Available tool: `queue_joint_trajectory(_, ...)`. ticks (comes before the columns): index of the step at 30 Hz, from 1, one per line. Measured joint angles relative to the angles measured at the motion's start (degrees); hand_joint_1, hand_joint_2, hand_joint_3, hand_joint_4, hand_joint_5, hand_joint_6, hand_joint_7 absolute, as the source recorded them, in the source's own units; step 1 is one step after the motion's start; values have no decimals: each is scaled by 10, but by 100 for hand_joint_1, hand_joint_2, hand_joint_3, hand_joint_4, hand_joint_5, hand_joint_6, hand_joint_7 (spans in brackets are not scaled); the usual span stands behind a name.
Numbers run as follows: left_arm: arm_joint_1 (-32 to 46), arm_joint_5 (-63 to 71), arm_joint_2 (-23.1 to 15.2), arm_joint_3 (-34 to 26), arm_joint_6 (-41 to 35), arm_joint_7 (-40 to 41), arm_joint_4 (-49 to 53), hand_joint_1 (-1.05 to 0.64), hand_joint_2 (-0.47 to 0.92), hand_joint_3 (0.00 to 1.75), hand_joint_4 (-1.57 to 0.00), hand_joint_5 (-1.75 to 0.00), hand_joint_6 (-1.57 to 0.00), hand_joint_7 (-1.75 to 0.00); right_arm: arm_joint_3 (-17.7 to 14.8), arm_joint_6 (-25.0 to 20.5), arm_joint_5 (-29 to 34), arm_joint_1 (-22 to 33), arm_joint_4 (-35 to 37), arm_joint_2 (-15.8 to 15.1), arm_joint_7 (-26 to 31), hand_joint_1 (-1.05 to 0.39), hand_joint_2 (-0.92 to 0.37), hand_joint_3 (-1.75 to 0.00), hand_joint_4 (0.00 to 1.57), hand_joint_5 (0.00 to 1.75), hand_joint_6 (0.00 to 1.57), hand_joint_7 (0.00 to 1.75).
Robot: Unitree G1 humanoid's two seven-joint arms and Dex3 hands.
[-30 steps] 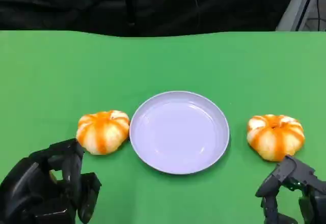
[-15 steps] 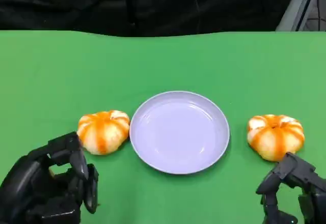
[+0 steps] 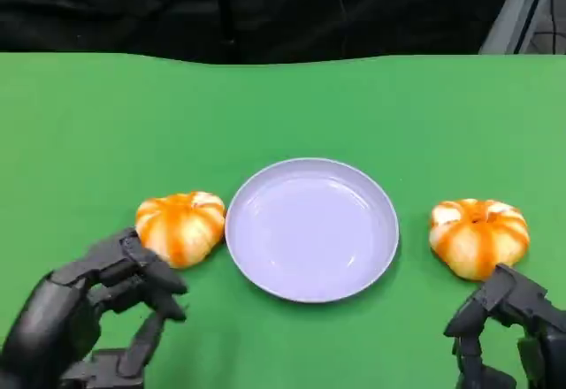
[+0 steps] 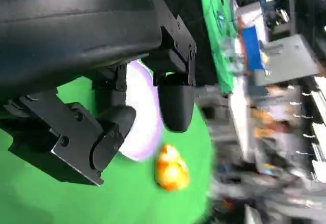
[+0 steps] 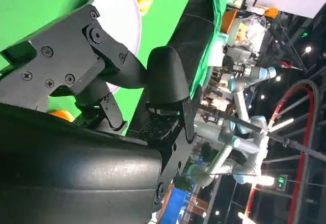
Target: Grasp the bread from the table and place it into the plate.
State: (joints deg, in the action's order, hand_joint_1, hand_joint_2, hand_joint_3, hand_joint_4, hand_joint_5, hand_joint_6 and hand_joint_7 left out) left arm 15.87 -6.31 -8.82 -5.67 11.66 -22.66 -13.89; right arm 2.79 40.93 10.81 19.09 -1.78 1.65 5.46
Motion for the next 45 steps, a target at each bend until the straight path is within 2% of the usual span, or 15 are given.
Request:
queue_joint_trajectory(2,-6,85,-17,8,38,30,6,-42,91,14,-22,-59,-54,-27,1,-6,0,2,-4,0,0,-12,-50,-123,83,175,74,151)
queue_joint_trajectory(6,-22,197,-40,18,72,79,19,-56,92,6,-22,-43,-56,-12,2,-10,-1,6,-10,0,-2,-12,-51,-122,83,175,75,151)
queue_joint_trajectory(12,-59,322,-63,35,69,139,31,-65,90,1,-25,-36,-59,-6,2,-11,-2,7,-11,0,-4,-10,-52,-120,83,175,75,150)
queue_joint_trajectory(15,-69,341,-69,41,69,158,40,-65,90,1,-26,-34,-59,-5,2,-11,-3,7,-11,0,-5,-9,-52,-120,83,175,75,150)
queue_joint_trajectory(16,-70,343,-70,43,69,161,40,-72,90,1,-25,-33,-58,-3,2,-11,-3,7,-11,0,-5,-11,-52,-120,83,175,75,150)
queue_joint_trajectory(18,-94,390,-82,59,69,180,63,-78,90,0,-24,-30,-56,-2,2,-14,-3,8,-12,0,-5,-12,-52,-119,83,175,76,150)
queue_joint_trajectory(23,-165,487,-118,101,43,206,126,-82,89,0,-24,-23,-54,0,3,-21,-2,9,-15,2,-5,-12,-53,-117,82,175,75,150)
queue_joint_trajectory(37,-281,536,-123,190,-13,247,295,-83,86,0,-27,-10,-50,0,3,-18,-2,4,-13,2,-5,-12,-52,-120,83,175,75,151)
queue_joint_trajectory(45,-304,525,-121,207,-17,266,326,-82,87,0,-26,-6,-49,0,3,-18,-3,5,-12,2,-5,-12,-52,-121,83,175,75,151)
